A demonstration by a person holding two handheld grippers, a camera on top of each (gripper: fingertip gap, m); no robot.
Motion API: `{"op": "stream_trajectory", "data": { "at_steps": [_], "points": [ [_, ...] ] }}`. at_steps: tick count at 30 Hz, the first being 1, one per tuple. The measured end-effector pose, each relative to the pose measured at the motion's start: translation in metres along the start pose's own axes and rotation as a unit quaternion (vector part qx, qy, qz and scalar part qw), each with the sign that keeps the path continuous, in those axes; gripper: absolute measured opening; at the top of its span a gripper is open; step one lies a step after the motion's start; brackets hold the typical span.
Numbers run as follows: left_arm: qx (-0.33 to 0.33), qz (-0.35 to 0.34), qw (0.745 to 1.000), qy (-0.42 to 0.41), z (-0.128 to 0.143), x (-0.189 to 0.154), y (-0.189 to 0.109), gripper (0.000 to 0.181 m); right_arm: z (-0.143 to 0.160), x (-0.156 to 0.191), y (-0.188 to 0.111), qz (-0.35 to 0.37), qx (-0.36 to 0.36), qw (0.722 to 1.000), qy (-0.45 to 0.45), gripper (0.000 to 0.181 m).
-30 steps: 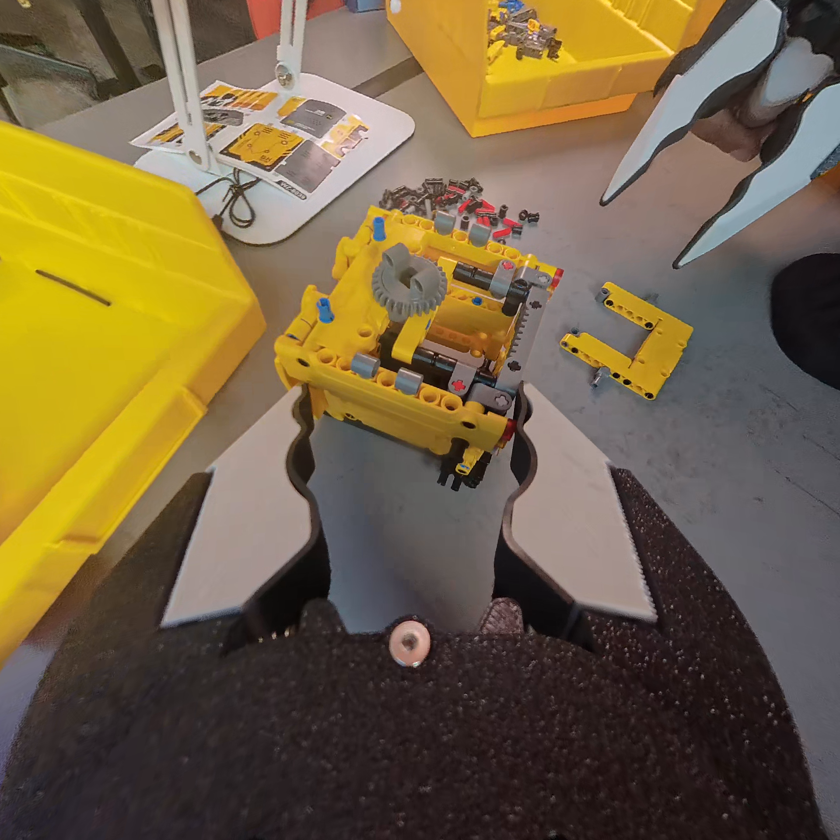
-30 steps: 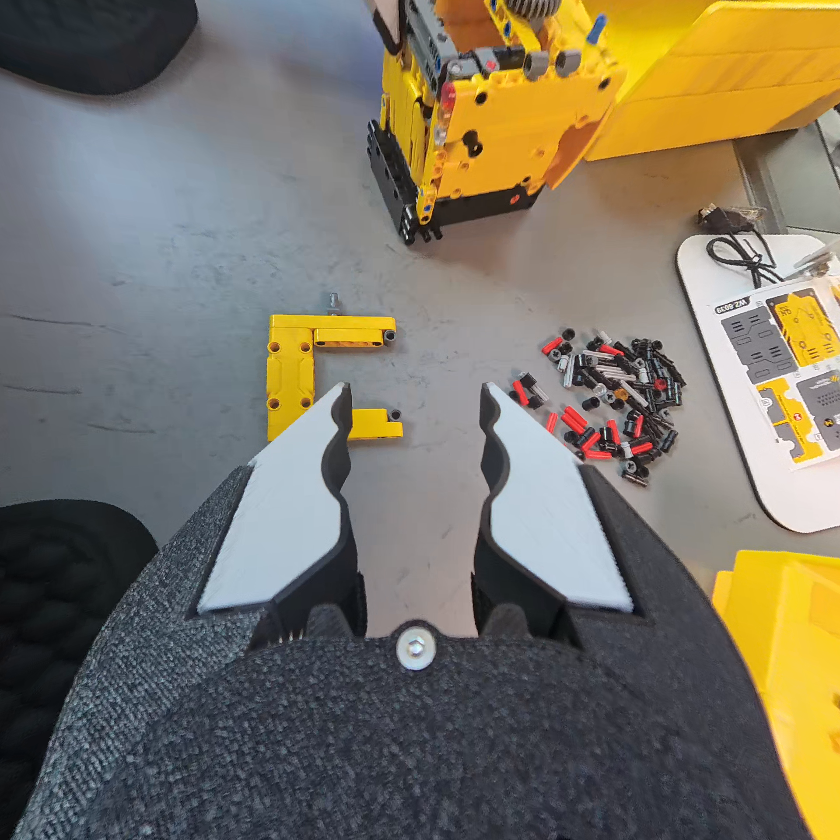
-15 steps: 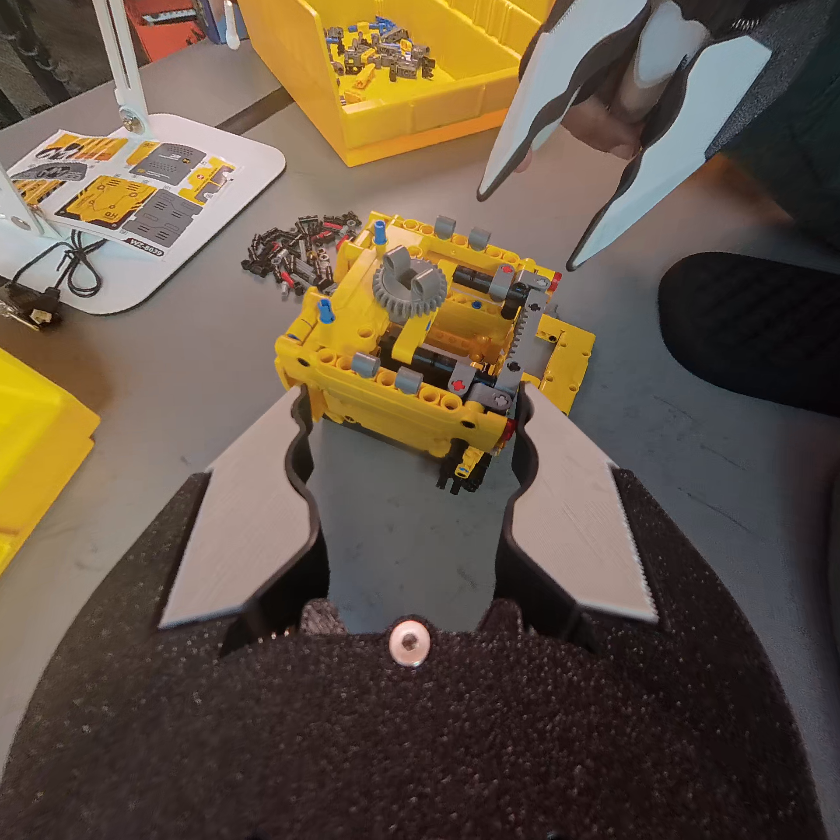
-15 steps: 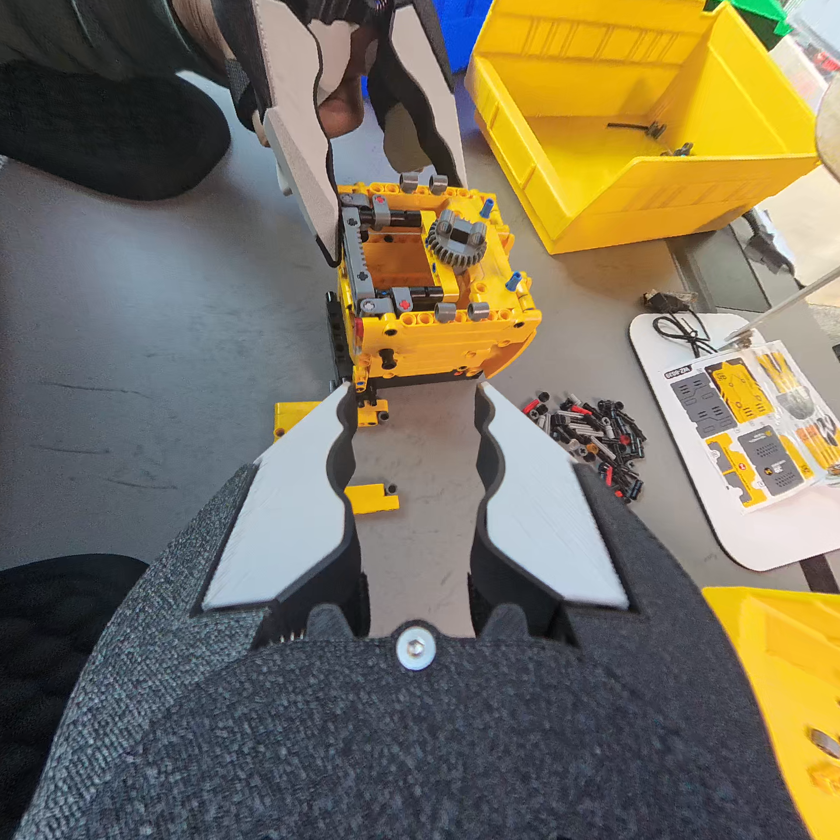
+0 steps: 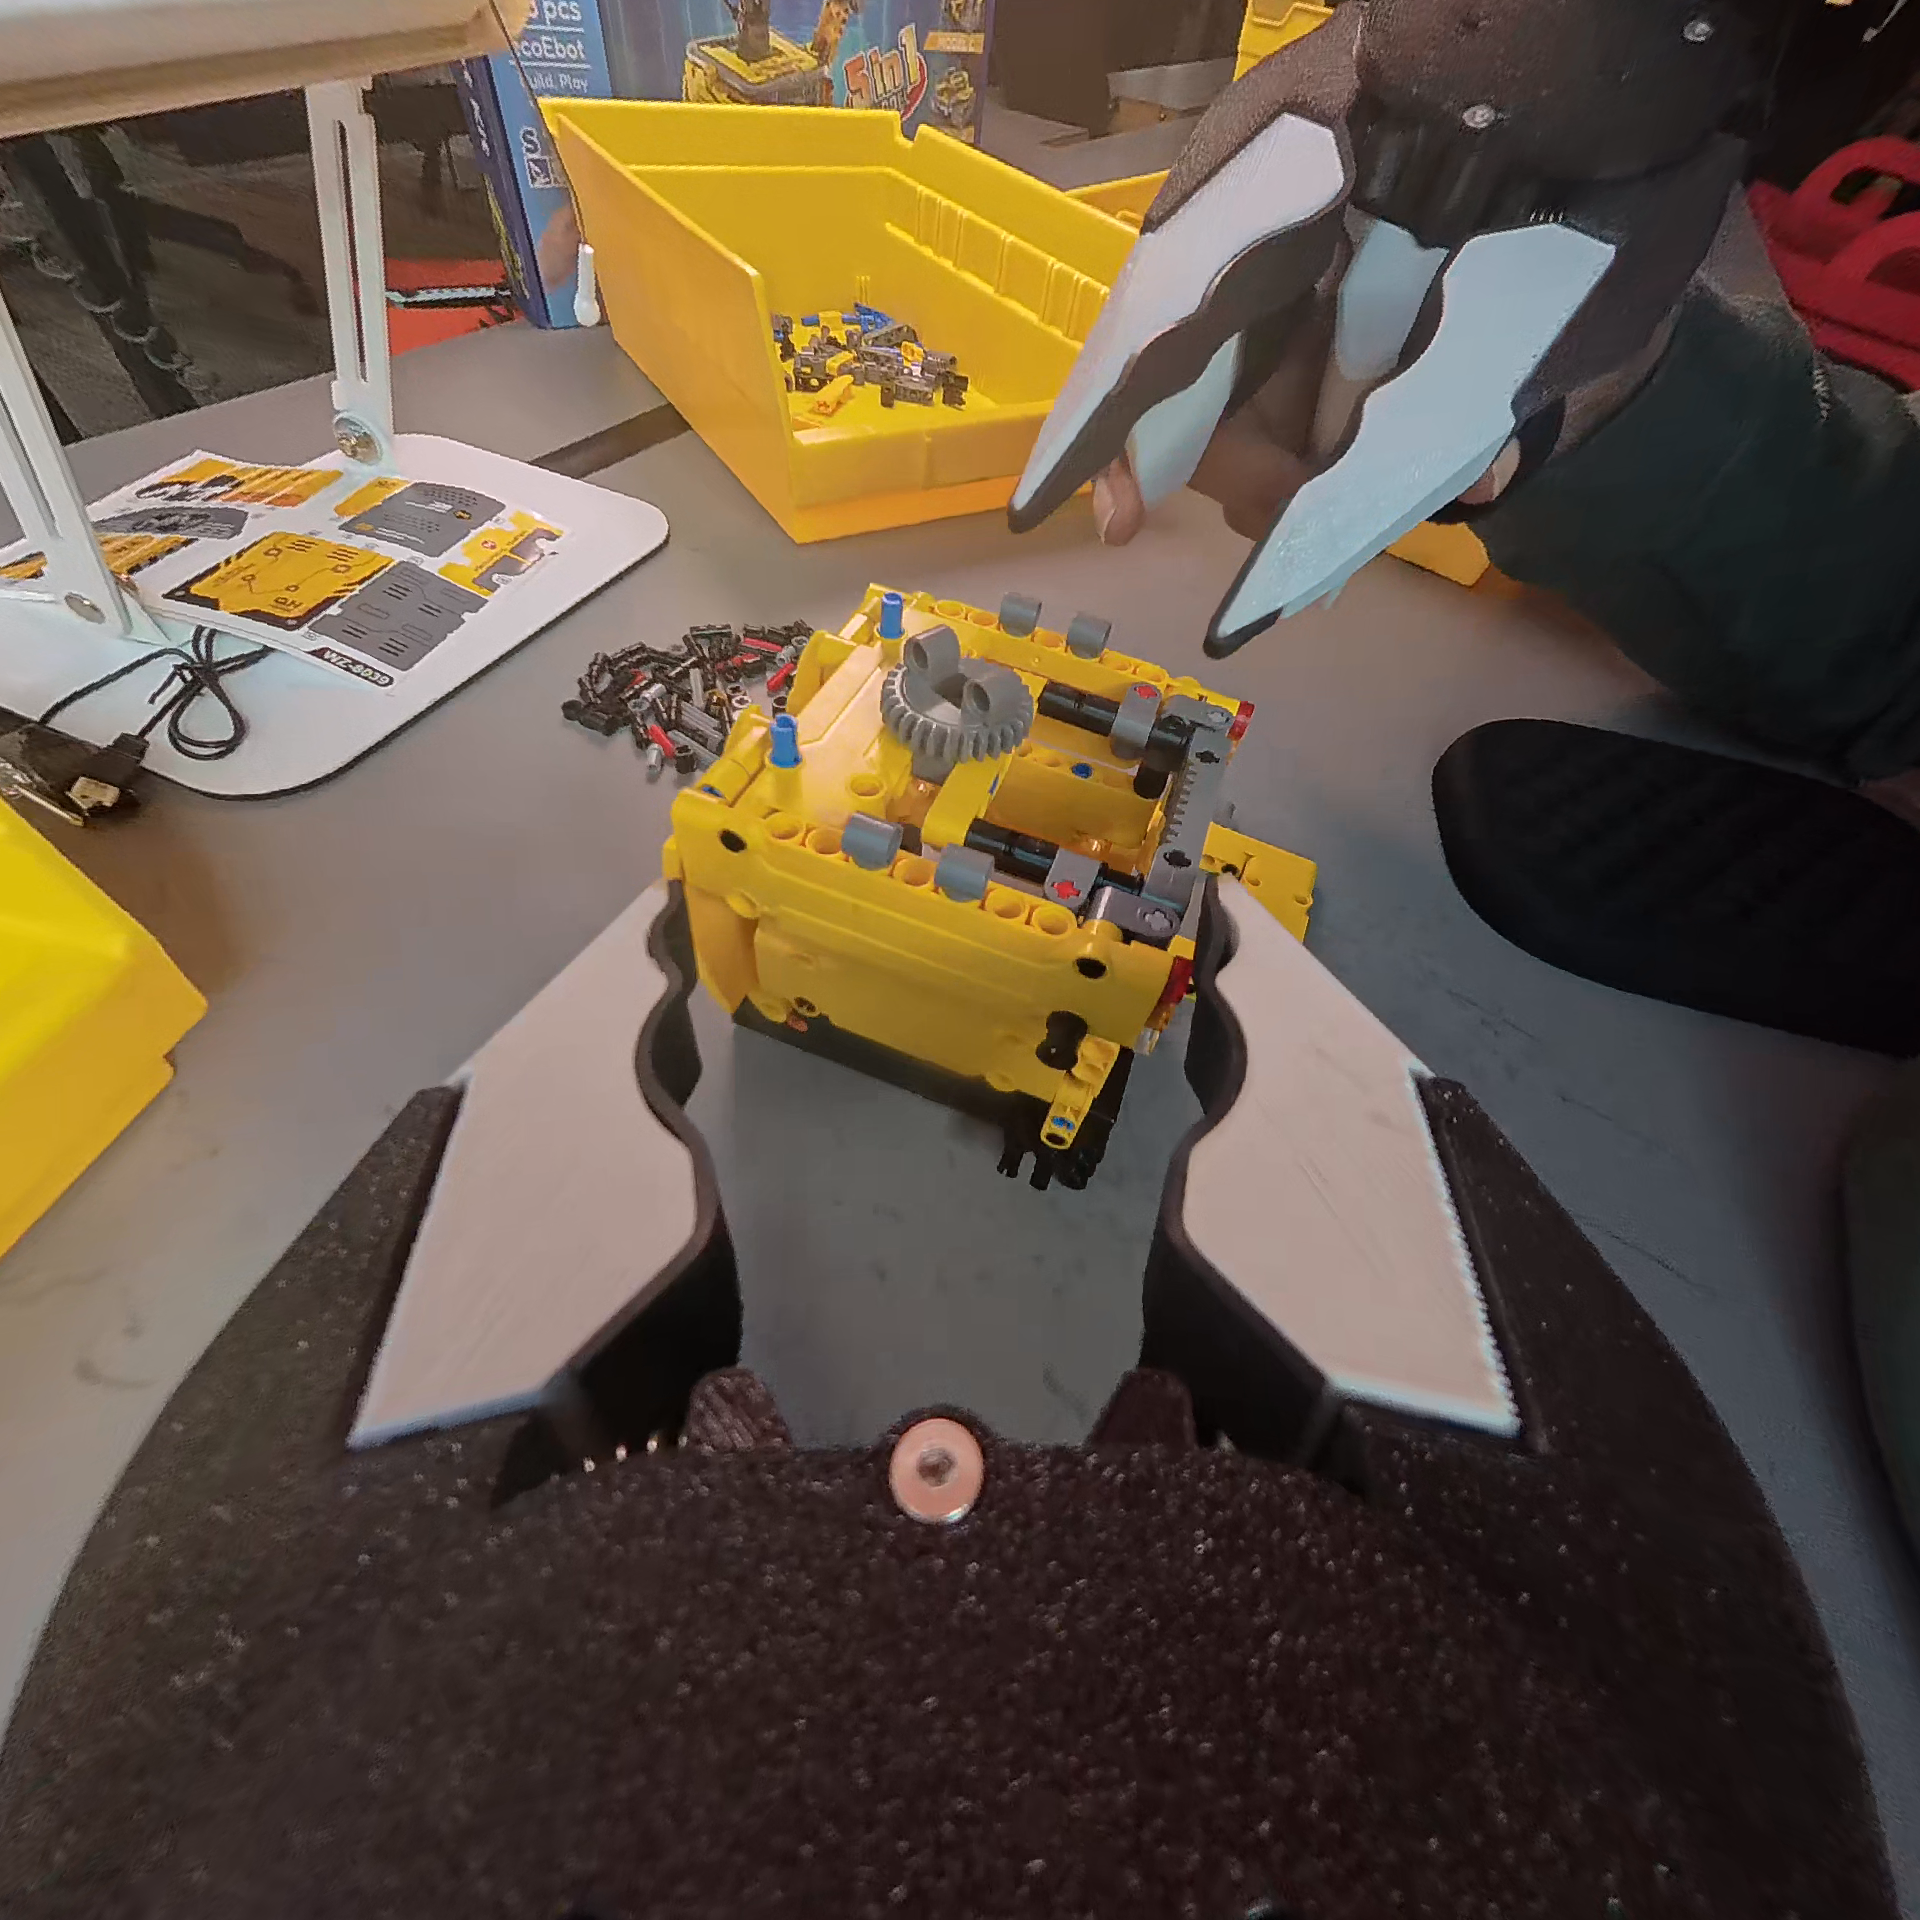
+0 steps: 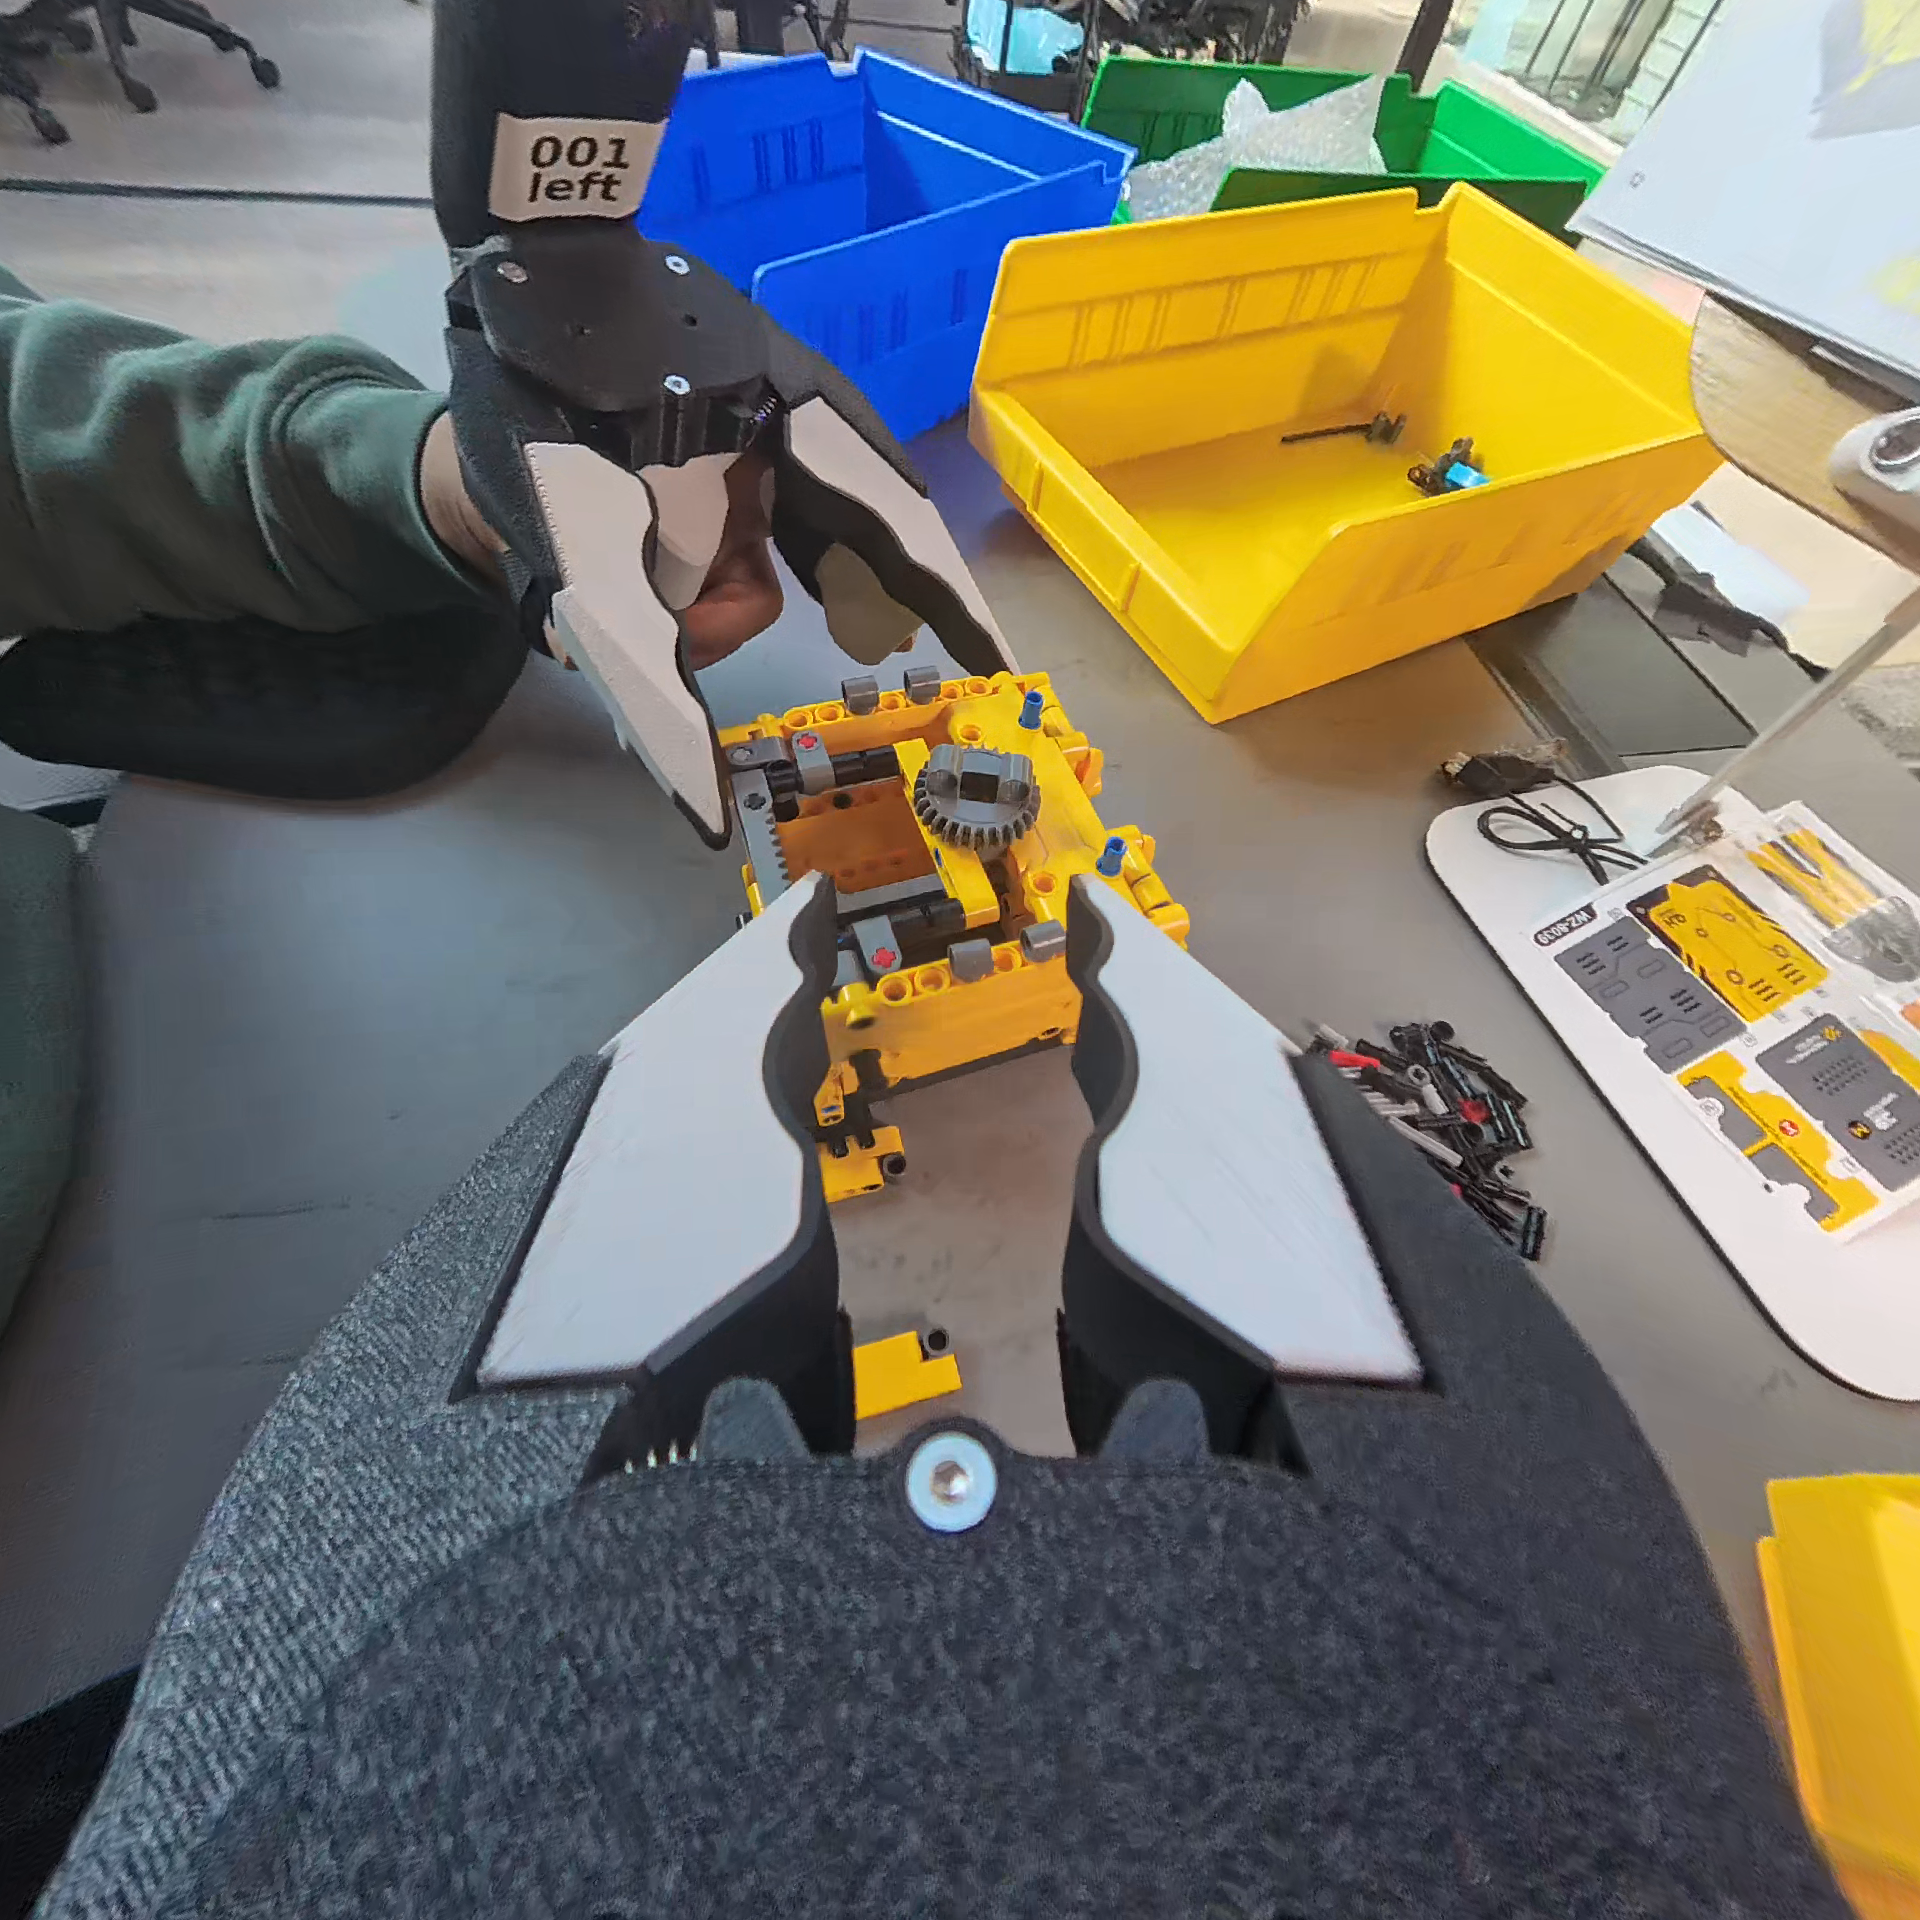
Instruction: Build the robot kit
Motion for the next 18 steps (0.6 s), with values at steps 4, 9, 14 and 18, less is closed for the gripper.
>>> {"op": "stream_trajectory", "data": {
  "at_steps": [4,9,14,18],
  "points": [
    [-0.007,-0.009,1.0,0.009,0.0,-0.002,0.002,0.092,-0.005,-0.004,0.015,0.012,0.014,0.999,0.028,0.043],
    [-0.002,-0.024,1.0,0.014,0.001,-0.005,0.002,0.089,-0.01,-0.004,0.028,0.017,0.025,0.998,0.055,0.039],
    [0.0,-0.032,0.999,0.022,0.0,-0.006,0.002,0.088,-0.013,-0.005,0.038,0.039,0.05,0.996,0.054,0.028],
    [0.001,-0.032,0.999,0.023,0.001,-0.006,0.002,0.088,-0.015,-0.01,0.039,0.018,0.062,0.997,0.041,0.023]
  ]
}}
Point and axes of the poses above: each gripper's, where its closed fingertips meet, y out along the fingers, z out of its underside, x = y × z across the jaws, the point moved 7 cm from there along -y, back along the fingers, and after that the axes turned 8 degrees about -z, right-handed, at the moved point
